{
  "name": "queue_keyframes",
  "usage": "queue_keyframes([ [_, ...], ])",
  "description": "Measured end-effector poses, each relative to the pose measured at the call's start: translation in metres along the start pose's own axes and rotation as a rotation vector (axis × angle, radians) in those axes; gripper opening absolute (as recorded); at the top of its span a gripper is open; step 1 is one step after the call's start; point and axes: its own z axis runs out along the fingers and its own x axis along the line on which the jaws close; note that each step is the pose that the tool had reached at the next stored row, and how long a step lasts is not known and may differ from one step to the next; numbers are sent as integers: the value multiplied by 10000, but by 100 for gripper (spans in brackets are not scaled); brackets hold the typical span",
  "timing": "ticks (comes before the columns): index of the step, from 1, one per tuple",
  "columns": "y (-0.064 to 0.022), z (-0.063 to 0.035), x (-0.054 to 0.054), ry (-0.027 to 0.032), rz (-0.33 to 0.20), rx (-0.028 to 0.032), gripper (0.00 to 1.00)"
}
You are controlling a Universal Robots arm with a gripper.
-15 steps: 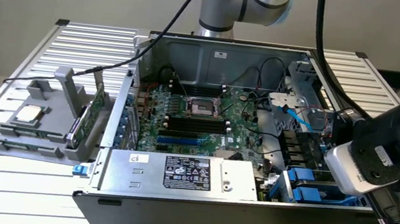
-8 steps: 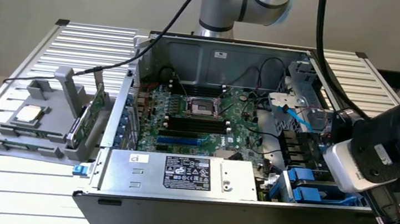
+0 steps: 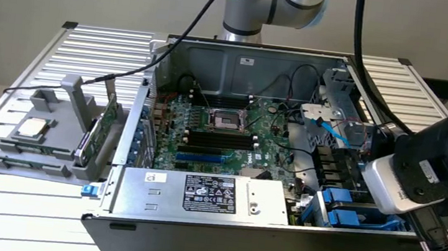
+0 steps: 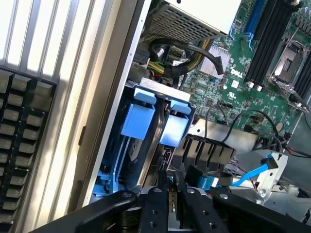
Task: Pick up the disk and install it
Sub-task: 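Insert the second disk wire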
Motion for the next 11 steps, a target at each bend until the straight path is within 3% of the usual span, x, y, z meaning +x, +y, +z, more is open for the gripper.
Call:
queue_keyframes([
  [11,-2,-12,-3,68,625,-33,16],
])
